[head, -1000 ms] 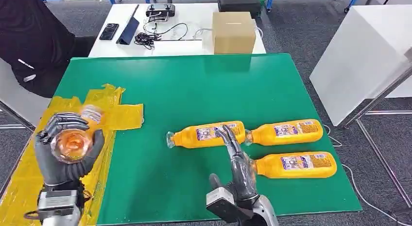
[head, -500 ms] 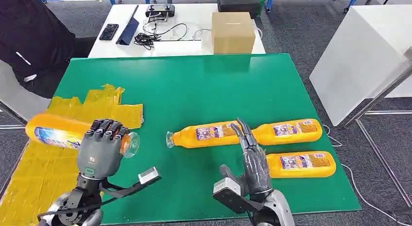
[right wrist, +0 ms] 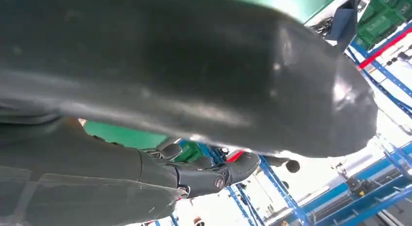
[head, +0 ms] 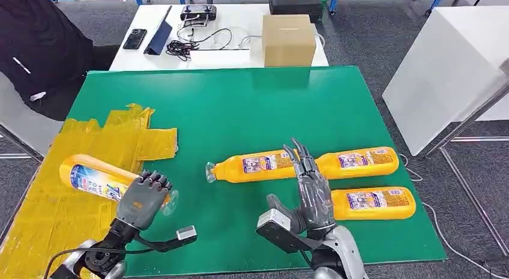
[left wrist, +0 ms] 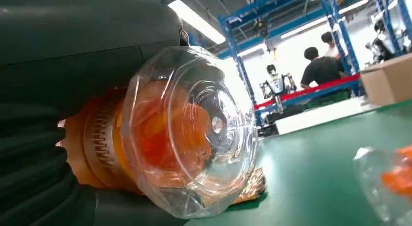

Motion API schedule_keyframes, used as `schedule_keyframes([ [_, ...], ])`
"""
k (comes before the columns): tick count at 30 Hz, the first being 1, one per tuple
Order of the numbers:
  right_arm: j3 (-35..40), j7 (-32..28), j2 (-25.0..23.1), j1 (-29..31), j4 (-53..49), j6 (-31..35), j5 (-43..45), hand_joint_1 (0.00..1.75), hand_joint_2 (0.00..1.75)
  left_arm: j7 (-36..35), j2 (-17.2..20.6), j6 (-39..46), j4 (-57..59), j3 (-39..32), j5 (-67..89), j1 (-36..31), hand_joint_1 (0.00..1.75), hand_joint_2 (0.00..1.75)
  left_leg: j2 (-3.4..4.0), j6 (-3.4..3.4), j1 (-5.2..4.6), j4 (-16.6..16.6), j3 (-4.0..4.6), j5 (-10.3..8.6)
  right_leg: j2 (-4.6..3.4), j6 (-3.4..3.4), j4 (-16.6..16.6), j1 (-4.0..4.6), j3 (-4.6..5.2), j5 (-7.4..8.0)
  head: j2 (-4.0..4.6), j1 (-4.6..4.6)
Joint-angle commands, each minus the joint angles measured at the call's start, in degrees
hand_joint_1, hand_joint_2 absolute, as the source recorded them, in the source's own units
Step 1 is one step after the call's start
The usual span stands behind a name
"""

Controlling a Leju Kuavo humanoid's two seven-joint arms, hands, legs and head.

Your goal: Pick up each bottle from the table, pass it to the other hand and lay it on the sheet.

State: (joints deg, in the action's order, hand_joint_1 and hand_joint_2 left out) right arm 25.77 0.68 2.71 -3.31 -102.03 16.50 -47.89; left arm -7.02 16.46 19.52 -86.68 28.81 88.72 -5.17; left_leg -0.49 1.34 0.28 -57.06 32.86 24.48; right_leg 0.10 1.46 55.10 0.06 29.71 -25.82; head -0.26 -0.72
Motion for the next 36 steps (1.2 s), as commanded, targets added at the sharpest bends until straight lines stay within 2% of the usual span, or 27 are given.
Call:
schedule_keyframes([
  [1, -0.3, 0.3, 0.4, 2.2, 2.6, -0.3, 0.1, 0.00, 0.00, 0.3, -1.8, -0.4, 5.3, -1.3, 0.0, -2.3, 1.75, 1.75, 0.04, -0.05, 0.03, 0.1, -0.16, 0.05, -0.01, 0.01, -0.1, 0.03, -0.17, -0.03, 0.00, 0.02],
  [31, -0.3, 0.3, 0.4, 2.2, 2.6, -0.3, 0.1, 0.00, 0.00, 0.3, -1.8, -0.4, 5.3, -1.3, 0.0, -2.3, 1.75, 1.75, 0.01, -0.03, 0.03, 0.0, -0.08, 0.03, 0.01, 0.02, -0.1, 0.03, -0.09, -0.02, 0.00, 0.02],
  [32, 4.0, 7.5, 6.1, 8.7, 9.0, -7.5, -7.1, 0.00, 1.75, 7.5, -3.9, -7.6, 7.3, -3.3, -7.2, -3.0, 0.00, 0.00, 0.01, -0.02, 0.01, 0.0, -0.05, 0.02, 0.01, 0.01, 0.0, 0.01, -0.05, -0.01, 0.00, 0.00],
  [33, 4.3, 12.8, 5.0, 16.9, 18.6, -17.1, -9.9, 0.00, 1.75, 9.4, -2.4, -10.6, 11.3, -3.8, -22.3, -7.5, 0.00, 0.00, 0.03, -0.04, 0.04, 0.0, -0.09, 0.04, 0.01, 0.02, -0.1, 0.03, -0.10, -0.02, 0.00, 0.00],
  [34, 3.5, 8.4, 3.1, 22.9, 29.8, -14.0, -8.8, 0.00, 1.75, 11.1, -2.7, -9.7, 15.8, -4.4, -23.2, -10.6, 0.00, 0.00, 0.26, -0.02, 0.05, 0.0, -0.06, -0.03, -0.24, 0.03, -0.1, 0.05, -0.01, 0.13, 0.00, 0.00],
  [36, 2.9, 6.1, 1.8, 25.3, 35.2, -12.3, -8.9, 0.00, 1.75, 12.3, -3.1, -9.0, 17.5, -5.1, -23.6, -11.5, 0.00, 0.00, 0.42, -0.04, 0.06, 0.2, -0.16, -0.15, -0.39, 0.02, -0.2, 0.07, -0.12, 0.30, 0.00, 0.00],
])
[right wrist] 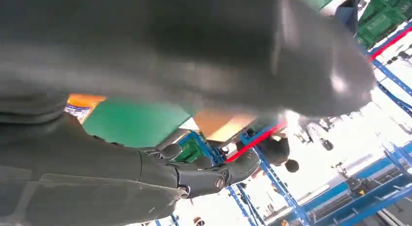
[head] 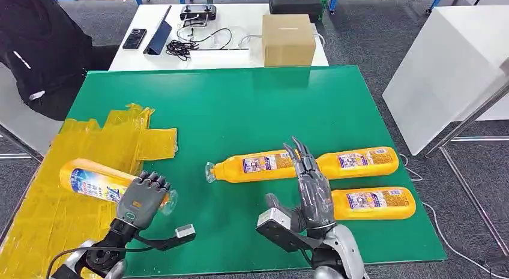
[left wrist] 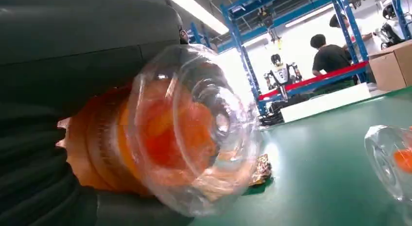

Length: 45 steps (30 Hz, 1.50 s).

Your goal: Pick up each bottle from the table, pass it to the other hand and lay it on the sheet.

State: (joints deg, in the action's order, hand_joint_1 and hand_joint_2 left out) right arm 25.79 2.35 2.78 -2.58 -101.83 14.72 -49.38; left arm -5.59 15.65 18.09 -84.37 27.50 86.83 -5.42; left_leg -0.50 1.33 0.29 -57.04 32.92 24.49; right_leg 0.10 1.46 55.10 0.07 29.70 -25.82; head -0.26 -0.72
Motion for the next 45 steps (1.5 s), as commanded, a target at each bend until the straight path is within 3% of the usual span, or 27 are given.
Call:
schedule_keyframes([
  [1, 2.9, 4.4, 1.7, 24.2, 34.5, -10.5, -7.4, 0.00, 1.75, 10.9, -2.3, -7.6, 14.9, -3.9, -21.7, -11.0, 0.00, 0.00, 0.49, -0.06, 0.09, 0.2, -0.21, -0.18, -0.46, 0.01, -0.2, 0.09, -0.11, 0.35, 0.00, 0.04],
  [2, 3.0, 4.5, 1.8, 23.8, 33.8, -10.5, -7.5, 0.00, 1.75, 10.9, -2.3, -7.7, 14.5, -3.9, -21.7, -10.8, 0.00, 0.00, 0.46, -0.10, 0.09, 0.1, -0.11, -0.26, -0.35, -0.23, -0.1, 0.09, 0.13, 0.53, 0.00, 0.11],
  [8, 3.7, 6.0, 2.5, 21.8, 29.8, -11.7, -8.3, 0.00, 1.75, 10.6, -2.2, -7.6, 12.7, -3.8, -21.6, -9.7, 0.00, 0.00, 0.08, -0.03, 0.04, 0.0, 0.18, -0.52, -0.06, 0.03, -0.1, 0.03, 0.25, 0.49, 0.00, 0.00],
  [25, 5.2, 6.5, 1.8, 24.7, 34.9, -13.4, -8.8, 0.00, 1.75, 14.7, -4.0, -9.5, 8.9, -7.4, -32.1, -8.6, 0.00, 0.00, 0.11, -0.03, 0.04, 0.0, 0.43, -0.52, -0.12, 0.03, 0.0, 0.04, 0.48, 0.51, 0.00, 0.00],
  [34, 6.1, 6.2, 0.8, 28.1, 42.3, -13.7, -10.1, 0.00, 1.75, 22.7, -9.5, -22.1, -3.4, -18.1, -65.5, -4.4, 0.00, 0.00, 0.27, -0.04, 0.05, -0.1, 0.39, -0.44, -0.27, 0.06, 0.0, 0.05, 0.45, 0.49, 0.00, 0.02],
  [45, 8.0, 5.2, -4.0, 35.2, 58.1, -15.3, -10.3, 0.00, 1.75, 24.1, -10.6, -23.7, -4.6, -17.5, -68.7, -5.1, 0.00, 0.00, 0.21, -0.04, 0.03, 0.0, 0.40, -0.51, -0.21, 0.04, 0.0, 0.03, 0.46, 0.53, 0.00, 0.00],
])
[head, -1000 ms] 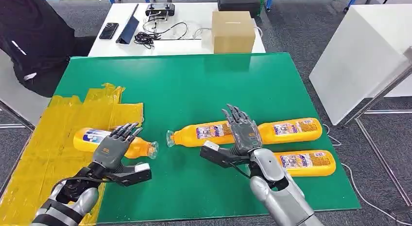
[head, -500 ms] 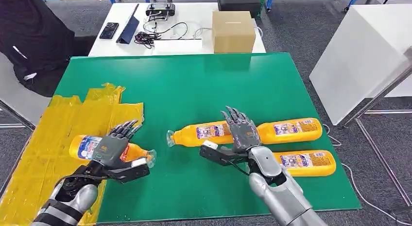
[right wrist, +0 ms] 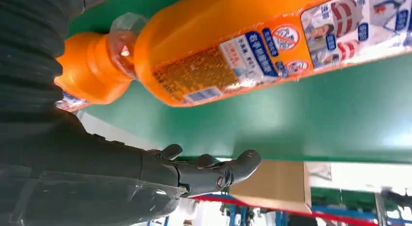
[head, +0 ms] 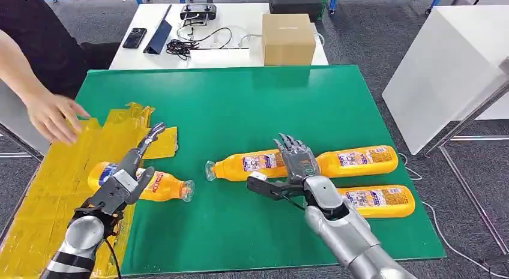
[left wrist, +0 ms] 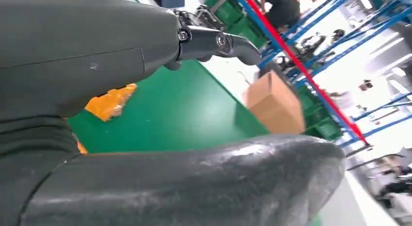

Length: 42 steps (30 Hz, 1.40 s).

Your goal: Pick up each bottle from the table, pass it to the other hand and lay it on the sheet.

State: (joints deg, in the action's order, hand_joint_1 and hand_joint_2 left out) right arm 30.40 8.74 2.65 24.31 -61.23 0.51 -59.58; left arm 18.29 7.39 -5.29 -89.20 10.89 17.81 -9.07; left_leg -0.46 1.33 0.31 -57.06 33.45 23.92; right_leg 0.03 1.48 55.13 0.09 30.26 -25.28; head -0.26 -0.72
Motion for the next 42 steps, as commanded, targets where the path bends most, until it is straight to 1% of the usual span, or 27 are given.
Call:
schedule_keyframes([
  [1, 3.7, -1.2, -4.0, 8.5, 18.0, -1.1, -0.4, 0.00, 1.75, 0.2, -2.4, -0.4, 0.3, -0.8, 0.3, -1.6, 0.00, 0.00, 0.14, -0.03, 0.00, 0.0, -0.10, 0.04, -0.11, 0.01, 0.0, 0.00, -0.07, -0.01, 0.00, 0.00],
  [2, 4.5, -1.5, -4.5, 9.5, 20.2, -0.6, -1.2, 0.00, 1.75, 0.4, -2.3, 0.0, 0.6, -0.4, 0.5, -1.9, 0.00, 0.00, 0.10, -0.03, 0.00, 0.0, -0.08, 0.03, -0.08, 0.01, 0.0, 0.00, -0.05, -0.01, 0.00, 0.00],
  [6, 5.4, -1.7, -4.8, 10.2, 22.2, 0.0, -1.8, 0.00, 1.75, 0.6, -2.2, 0.8, 0.6, -0.2, 1.0, -2.1, 0.00, 0.00, 0.08, -0.05, 0.02, 0.0, -0.13, 0.06, -0.04, 0.02, 0.0, 0.02, -0.12, -0.05, 0.00, -0.02],
  [7, 7.8, -1.2, -4.7, 11.0, 23.8, -0.5, -4.2, 0.00, 1.75, 0.8, -2.4, 1.2, 0.5, -0.3, 1.0, -2.0, 0.00, 0.00, 0.09, -0.05, 0.03, 0.0, -0.12, 0.06, -0.06, 0.02, 0.0, 0.02, -0.11, -0.04, 0.00, 0.00],
  [9, 9.0, -1.6, -5.4, 11.7, 27.0, -2.1, -4.6, 0.00, 1.75, 1.0, -2.4, 1.4, 0.7, 0.0, 0.8, -2.2, 0.00, 0.00, 0.13, -0.05, 0.01, 0.0, -0.16, 0.08, -0.09, 0.03, 0.0, 0.01, -0.13, -0.06, 0.00, -0.02],
  [15, 9.0, -1.8, -5.4, 11.6, 27.3, -1.8, -4.6, 0.00, 1.75, 1.0, -2.4, 1.4, 0.7, 0.0, 0.8, -2.3, 0.00, 0.00, -0.03, -0.08, 0.03, 0.0, -0.14, 0.04, 0.09, 0.02, 0.0, 0.03, -0.16, -0.07, 0.00, 0.00],
  [19, 9.0, -1.8, -5.4, 11.6, 27.3, -1.8, -4.6, 0.00, 1.75, 1.0, -2.4, 1.4, 0.7, 0.0, 0.8, -2.3, 0.00, 0.00, 0.07, -0.05, 0.03, 0.0, -0.17, 0.01, 0.03, 0.01, 0.0, 0.02, -0.13, -0.02, 0.00, 0.00],
  [21, 10.1, -2.2, -5.9, 12.1, 29.9, -2.7, -5.2, 0.00, 1.75, 1.5, -2.4, 2.1, 1.0, 0.3, 1.0, -2.5, 0.00, 0.00, 0.06, -0.06, 0.04, 0.0, -0.19, 0.00, 0.06, 0.02, -0.1, 0.03, -0.16, -0.02, 0.00, -0.02],
  [22, 10.4, -2.6, -6.2, 12.1, 31.2, -2.6, -5.2, 0.23, 1.75, 1.9, -2.4, 2.9, 1.3, 0.6, 1.7, -2.9, 0.00, 0.00, 0.07, -0.07, 0.04, 0.0, -0.20, 0.00, 0.05, 0.02, 0.0, 0.03, -0.16, -0.02, 0.00, 0.00],
  [23, 10.5, -2.7, -6.5, 11.9, 32.1, -2.4, -5.3, 1.75, 1.75, 1.9, -2.4, 3.6, 1.5, 1.0, 2.7, -3.2, 0.00, 0.00, 0.06, -0.07, 0.05, 0.0, -0.22, -0.01, 0.06, 0.02, -0.1, 0.04, -0.19, -0.01, 0.00, 0.00],
  [26, 11.3, -2.4, -7.5, 10.5, 35.1, -1.7, -6.0, 1.75, 1.75, 1.7, -2.5, 4.2, 2.2, 1.7, 3.1, -3.3, 0.00, 0.00, 0.02, -0.06, 0.06, 0.1, -0.28, -0.01, 0.11, -0.01, -0.1, 0.05, -0.25, -0.01, 0.00, 0.00],
  [29, 11.7, -2.9, -8.1, 10.1, 35.7, -0.8, -6.3, 1.75, 1.75, 1.3, -3.2, 5.3, 2.5, 1.9, 3.4, -3.8, 0.00, 0.00, 0.01, -0.06, 0.06, 0.1, -0.37, 0.00, 0.11, 0.00, -0.1, 0.05, -0.34, -0.02, 0.00, 0.00],
  [32, 10.3, -3.8, -7.5, 9.3, 34.8, 1.0, -4.7, 1.75, 1.75, 1.0, -4.2, 6.6, 4.6, 0.2, 1.8, -2.5, 0.00, 0.00, 0.05, -0.06, 0.06, 0.1, -0.48, 0.00, 0.10, 0.00, -0.2, 0.04, -0.42, -0.03, 0.00, 0.00],
  [34, 8.7, -4.2, -7.2, 8.2, 33.0, 4.4, -3.4, 1.75, 1.75, 1.1, -5.3, 6.9, 5.7, -1.0, 0.0, -1.7, 0.00, 0.00, 0.03, -0.06, 0.03, 0.2, -0.57, -0.04, 0.13, 0.01, -0.2, 0.01, -0.48, 0.00, 0.00, 0.00],
  [35, 6.4, -5.9, -7.1, 6.7, 30.2, 8.6, -1.3, 1.75, 1.75, 0.2, -6.3, 8.9, 6.9, -2.0, 0.2, -1.5, 0.00, 0.00, 0.13, -0.06, 0.02, 0.1, -0.60, 0.00, 0.04, 0.00, -0.1, 0.01, -0.47, -0.01, 0.00, 0.00],
  [38, 6.3, -6.0, -7.0, 6.5, 29.6, 8.4, -1.2, 1.75, 1.75, 0.3, -6.4, 9.1, 7.9, -1.9, 0.4, -1.8, 0.00, 0.00, 0.02, -0.06, 0.03, 0.2, -0.55, -0.04, 0.13, 0.01, -0.2, 0.02, -0.47, 0.01, 0.00, 0.00],
  [42, 6.4, -6.0, -7.0, 6.5, 29.6, 8.4, -1.2, 1.75, 1.75, 0.2, -6.5, 9.1, 7.9, -1.9, 0.4, -1.9, 0.00, 0.00, 0.12, -0.05, 0.03, 0.1, -0.53, 0.02, 0.03, 0.00, -0.1, 0.01, -0.45, -0.02, 0.00, 0.00],
])
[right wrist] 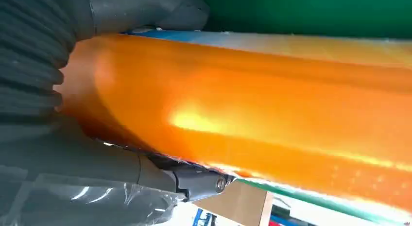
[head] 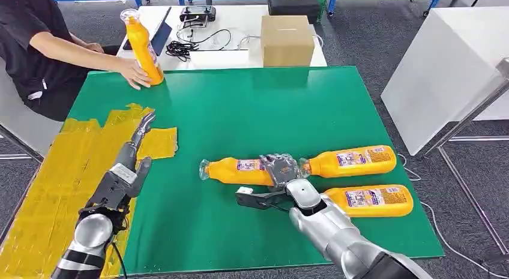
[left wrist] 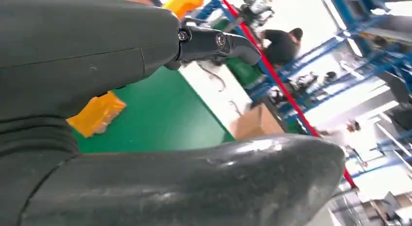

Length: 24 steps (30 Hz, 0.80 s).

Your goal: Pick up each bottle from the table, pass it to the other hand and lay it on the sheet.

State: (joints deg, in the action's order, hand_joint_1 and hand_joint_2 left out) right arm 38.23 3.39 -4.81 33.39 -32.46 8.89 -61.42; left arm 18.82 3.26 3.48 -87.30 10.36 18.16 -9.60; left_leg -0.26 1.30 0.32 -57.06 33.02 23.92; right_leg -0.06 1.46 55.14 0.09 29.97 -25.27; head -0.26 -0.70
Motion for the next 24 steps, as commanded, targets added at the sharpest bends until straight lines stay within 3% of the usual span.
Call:
schedule_keyframes([
  [1, -1.5, -0.6, 0.4, -2.6, 0.8, 0.0, 0.6, 1.75, 1.75, -0.3, -2.3, 0.3, 6.0, -1.4, 0.0, -1.4, 0.00, 0.00, -0.09, -0.02, 0.01, 0.1, -0.08, 0.01, 0.12, 0.01, -0.1, 0.01, -0.12, -0.03, 0.00, -0.04],
  [24, -1.5, -0.6, 0.4, -2.6, 0.8, 0.0, 0.6, 1.75, 1.75, -0.3, -2.3, 0.3, 6.0, -1.4, 0.0, -1.4, 0.00, 0.00, -0.10, -0.04, 0.03, 0.1, -0.06, -0.01, 0.13, 0.01, -0.1, 0.03, -0.11, -0.02, 0.00, -0.02],
])
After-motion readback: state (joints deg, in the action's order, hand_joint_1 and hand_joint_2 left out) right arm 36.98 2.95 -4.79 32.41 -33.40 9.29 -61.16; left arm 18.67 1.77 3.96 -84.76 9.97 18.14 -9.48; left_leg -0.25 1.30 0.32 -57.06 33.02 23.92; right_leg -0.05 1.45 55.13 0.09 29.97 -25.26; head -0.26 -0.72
